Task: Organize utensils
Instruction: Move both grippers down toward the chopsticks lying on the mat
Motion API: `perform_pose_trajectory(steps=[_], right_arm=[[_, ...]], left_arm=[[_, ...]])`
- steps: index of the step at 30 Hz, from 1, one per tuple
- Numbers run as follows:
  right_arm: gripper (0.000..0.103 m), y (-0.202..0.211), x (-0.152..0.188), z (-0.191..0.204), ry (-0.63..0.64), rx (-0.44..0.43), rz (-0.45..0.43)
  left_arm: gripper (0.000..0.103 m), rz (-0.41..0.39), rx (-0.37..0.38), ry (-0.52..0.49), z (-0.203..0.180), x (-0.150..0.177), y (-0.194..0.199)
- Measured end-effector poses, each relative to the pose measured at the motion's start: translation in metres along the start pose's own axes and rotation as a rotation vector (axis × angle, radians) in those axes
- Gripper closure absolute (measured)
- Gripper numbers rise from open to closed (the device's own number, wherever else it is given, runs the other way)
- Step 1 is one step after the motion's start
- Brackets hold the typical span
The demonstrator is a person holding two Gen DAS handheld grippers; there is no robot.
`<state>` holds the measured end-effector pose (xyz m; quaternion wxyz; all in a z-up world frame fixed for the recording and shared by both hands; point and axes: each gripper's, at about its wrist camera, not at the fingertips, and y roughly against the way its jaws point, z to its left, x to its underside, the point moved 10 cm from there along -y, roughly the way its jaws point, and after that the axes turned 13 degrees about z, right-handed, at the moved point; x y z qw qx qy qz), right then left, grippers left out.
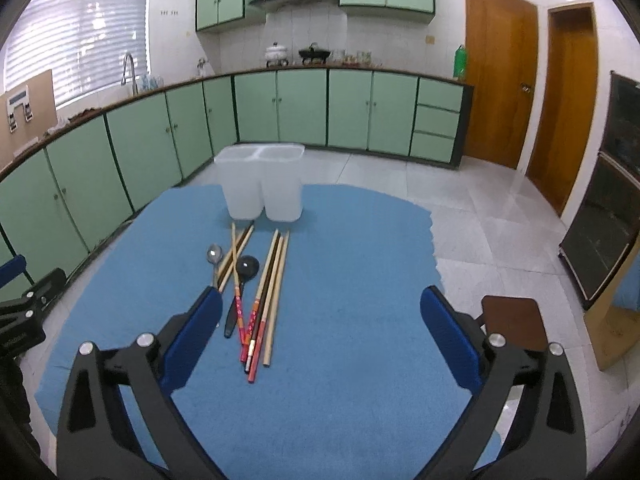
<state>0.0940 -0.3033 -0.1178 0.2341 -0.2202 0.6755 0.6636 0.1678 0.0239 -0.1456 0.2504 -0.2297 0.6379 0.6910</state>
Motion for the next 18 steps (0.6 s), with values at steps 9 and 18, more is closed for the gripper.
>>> perform_pose_trajectory(steps=[9,18], right_arm=[[0.037,-0.086,0.012,0.02,0.023,-0.088,0.184],[0.058,-0.139,0.028,0.039,0.057,-0.129,0.316]], left_arm=[[0.013,0.147,0.018,0.005,0.0,0.014,-0.081],[0.021,0.264,0.06,-0.001,-0.019,0.027,-0.134]])
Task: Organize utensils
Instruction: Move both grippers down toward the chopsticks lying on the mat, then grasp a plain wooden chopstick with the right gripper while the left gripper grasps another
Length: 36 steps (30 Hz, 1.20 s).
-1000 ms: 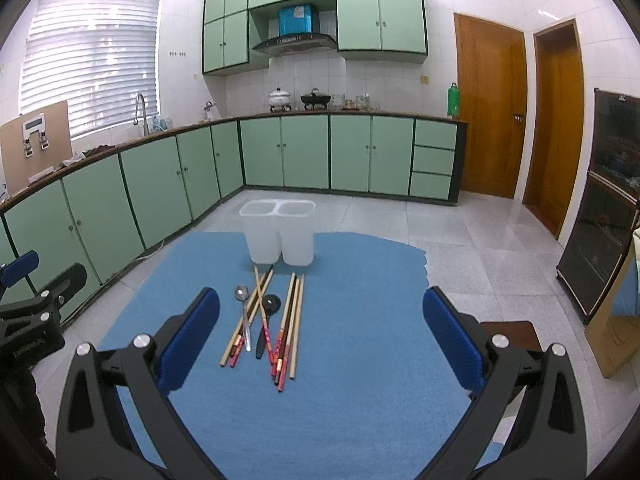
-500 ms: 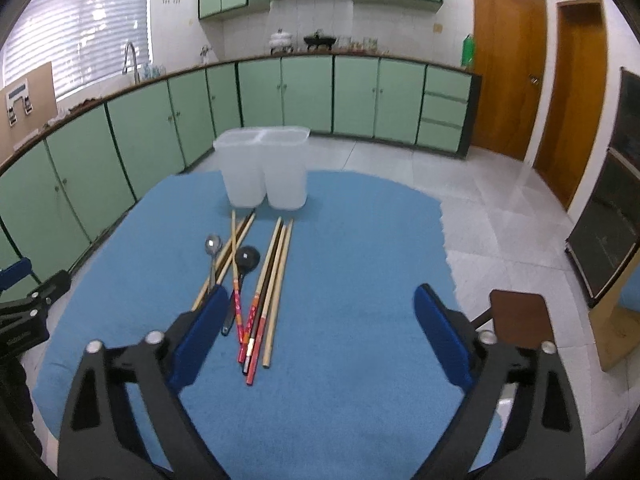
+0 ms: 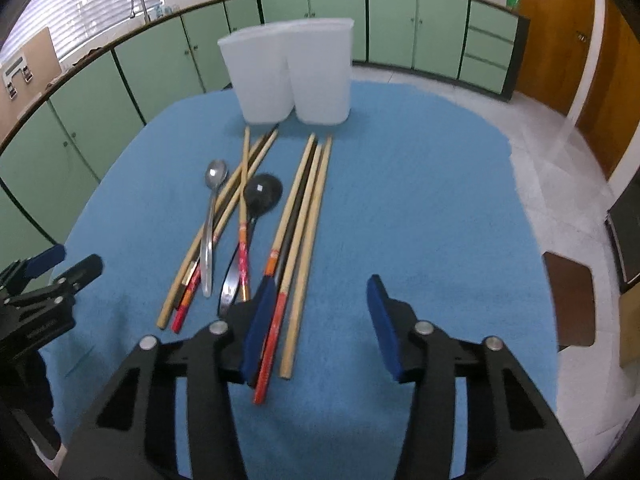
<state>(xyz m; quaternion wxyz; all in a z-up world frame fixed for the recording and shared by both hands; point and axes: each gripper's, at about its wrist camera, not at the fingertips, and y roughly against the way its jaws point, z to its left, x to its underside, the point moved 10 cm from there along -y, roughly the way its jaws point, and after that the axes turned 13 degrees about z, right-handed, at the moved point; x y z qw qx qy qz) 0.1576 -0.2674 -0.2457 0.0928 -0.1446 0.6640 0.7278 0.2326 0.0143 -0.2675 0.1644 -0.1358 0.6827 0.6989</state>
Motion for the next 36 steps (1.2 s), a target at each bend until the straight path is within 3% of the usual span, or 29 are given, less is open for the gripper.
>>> perform_pose_trajectory(steps=[6,9,15,24,27,31,36], right_arm=[[0.064,-0.018,0.036,-0.005,0.001,-0.003,0.061],[0.064,-0.013,0.048,-0.007,-0.006,-0.015,0.045],[0.065,-0.015,0.055,0.002,0.059,0.034,0.043],[0.068,-0.019,0.046,0.014,0.09,0.042,0.033],[0.074,-0.021,0.041,0.016,0.084,0.025,0.034],[0.092,-0.019,0.041,0.009,0.081,0.047,0.026],[0.094,-0.018,0.044,-0.004,0.039,0.018,0.018]], left_arm=[[0.021,0.053,0.025,-0.044,-0.019,0.016,-0.02],[0.021,0.064,0.033,-0.053,-0.025,0.023,-0.023],[0.021,0.061,0.043,-0.056,-0.033,0.028,-0.021],[0.021,0.046,0.049,-0.077,-0.041,0.027,-0.015],[0.021,0.044,0.047,-0.079,-0.042,0.028,-0.014],[0.021,0.045,0.047,-0.084,-0.043,0.028,-0.014],[0.021,0.034,0.065,-0.106,-0.052,0.031,-0.01]])
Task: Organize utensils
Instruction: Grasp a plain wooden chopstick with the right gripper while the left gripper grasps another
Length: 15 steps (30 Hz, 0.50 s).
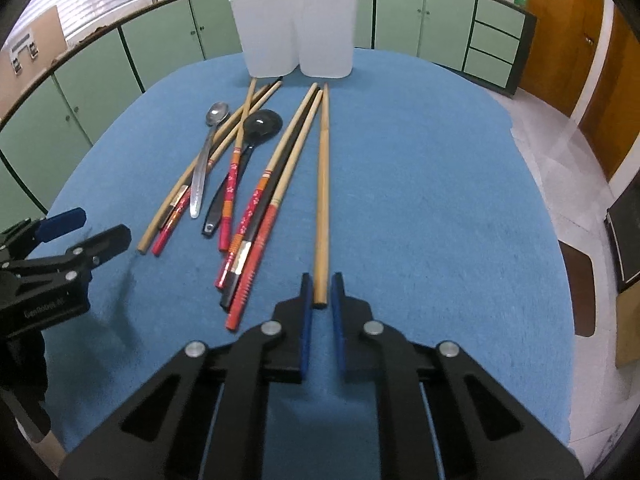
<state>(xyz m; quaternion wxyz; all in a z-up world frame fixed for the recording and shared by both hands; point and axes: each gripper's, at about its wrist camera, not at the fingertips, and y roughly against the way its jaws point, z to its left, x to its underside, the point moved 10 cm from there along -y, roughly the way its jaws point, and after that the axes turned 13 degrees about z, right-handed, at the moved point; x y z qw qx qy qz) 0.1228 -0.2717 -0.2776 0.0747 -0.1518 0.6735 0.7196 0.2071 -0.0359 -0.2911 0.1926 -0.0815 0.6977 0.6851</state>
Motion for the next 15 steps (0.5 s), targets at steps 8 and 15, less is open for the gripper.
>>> perform_pose_trajectory(steps=[8,15], right_arm=[[0.093,-0.001,0.002,0.002,0.011,0.007,-0.037],[0.092,0.001,0.005,-0.004,-0.026,-0.09,-0.057]], left_arm=[[0.021,0.017,0.015,-0.008,-0.011,-0.003,-0.013],[0.051,-0.015,0.011,-0.031,-0.019,-0.004,-0.011]])
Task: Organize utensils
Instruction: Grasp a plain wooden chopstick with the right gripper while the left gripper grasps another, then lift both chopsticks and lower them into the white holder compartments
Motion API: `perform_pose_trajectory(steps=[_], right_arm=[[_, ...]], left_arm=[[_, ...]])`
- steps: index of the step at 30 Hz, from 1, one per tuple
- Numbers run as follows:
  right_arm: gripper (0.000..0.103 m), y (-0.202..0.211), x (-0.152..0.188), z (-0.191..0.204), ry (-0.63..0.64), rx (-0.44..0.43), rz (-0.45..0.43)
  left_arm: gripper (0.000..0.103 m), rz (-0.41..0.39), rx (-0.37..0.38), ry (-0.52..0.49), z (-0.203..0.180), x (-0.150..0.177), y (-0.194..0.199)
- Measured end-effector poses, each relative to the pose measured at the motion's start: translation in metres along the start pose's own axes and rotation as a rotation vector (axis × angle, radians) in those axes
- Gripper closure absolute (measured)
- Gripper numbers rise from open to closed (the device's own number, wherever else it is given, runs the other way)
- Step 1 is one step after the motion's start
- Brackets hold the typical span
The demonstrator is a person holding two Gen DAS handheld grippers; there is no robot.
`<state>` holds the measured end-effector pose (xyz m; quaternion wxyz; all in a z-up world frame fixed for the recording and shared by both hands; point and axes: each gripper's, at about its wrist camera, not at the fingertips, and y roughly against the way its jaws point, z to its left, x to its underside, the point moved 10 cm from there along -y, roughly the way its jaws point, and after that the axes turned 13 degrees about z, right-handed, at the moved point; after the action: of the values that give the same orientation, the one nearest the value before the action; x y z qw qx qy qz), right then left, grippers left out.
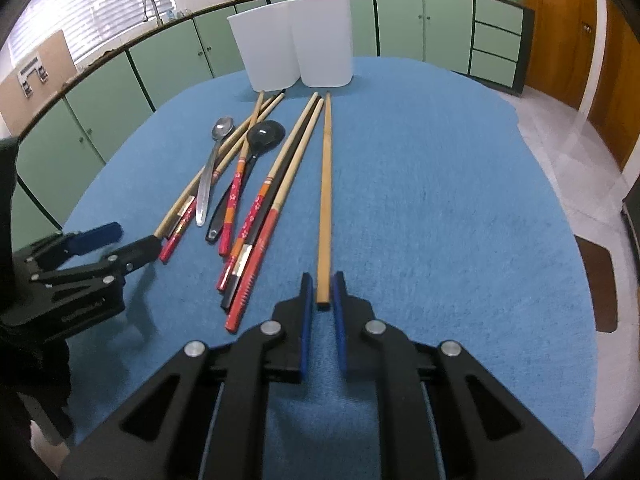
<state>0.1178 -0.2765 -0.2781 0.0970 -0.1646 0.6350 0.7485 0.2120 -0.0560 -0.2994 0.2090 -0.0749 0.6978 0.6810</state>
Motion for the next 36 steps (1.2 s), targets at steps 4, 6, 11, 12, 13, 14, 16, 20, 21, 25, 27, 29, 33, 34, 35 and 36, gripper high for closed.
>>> perform_pose_trajectory(steps=[4,6,11,12,13,14,16,20,21,25,27,29,33,34,35,36], right_arm=[[0.095,0.0,0.0,0.002,0.008,0.022,-0.012],[0.096,0.0,0.0,0.003,0.006,0.027,-0.014],[0.097,0.002,-0.004,0.002,-0.013,-0.003,-0.008],[0.097,0.003,-0.004,0.002,-0.013,-0.005,-0.006],[0.097,0.007,-0.004,0.002,-0.01,-0.002,-0.008],[0.097,0.011,-0.004,0.002,-0.006,0.003,-0.017],[0.097,0.024,-0.007,0.002,0.008,0.019,-0.038],[0.097,0.053,-0.016,0.004,0.03,0.035,-0.087],[0.097,0.064,-0.021,0.006,0.038,0.032,-0.103],[0.097,0.091,-0.035,0.013,0.068,0.04,-0.141],[0.097,0.104,-0.043,0.018,0.083,0.038,-0.162],[0.097,0.118,-0.053,0.023,0.1,0.028,-0.175],[0.097,0.138,-0.077,0.029,0.119,0.007,-0.188],[0.097,0.143,-0.083,0.029,0.123,0.002,-0.193],[0.097,0.147,-0.089,0.03,0.128,-0.001,-0.196],[0.097,0.151,-0.095,0.03,0.133,-0.002,-0.198]], left_arm=[[0.072,-0.028,0.024,-0.018,-0.011,0.0,0.002],[0.087,-0.036,0.037,-0.025,-0.016,-0.002,0.002],[0.096,-0.044,0.069,0.001,-0.017,-0.005,0.003],[0.096,-0.051,0.067,0.001,-0.017,-0.006,0.006],[0.096,-0.061,0.067,-0.002,-0.017,-0.005,0.01],[0.096,-0.079,0.067,-0.009,-0.017,-0.006,0.018],[0.096,-0.111,0.055,-0.022,-0.014,-0.008,0.034],[0.096,-0.174,0.048,-0.037,-0.008,-0.015,0.075],[0.096,-0.193,0.049,-0.035,-0.005,-0.018,0.084],[0.096,-0.262,0.065,-0.023,0.006,-0.034,0.125],[0.096,-0.291,0.076,-0.023,0.009,-0.043,0.142],[0.096,-0.303,0.092,-0.02,0.012,-0.049,0.153],[0.096,-0.333,0.112,-0.029,0.014,-0.07,0.172],[0.096,-0.339,0.116,-0.034,0.013,-0.075,0.175],[0.096,-0.344,0.12,-0.039,0.012,-0.082,0.18],[0.096,-0.349,0.123,-0.044,0.012,-0.088,0.18]])
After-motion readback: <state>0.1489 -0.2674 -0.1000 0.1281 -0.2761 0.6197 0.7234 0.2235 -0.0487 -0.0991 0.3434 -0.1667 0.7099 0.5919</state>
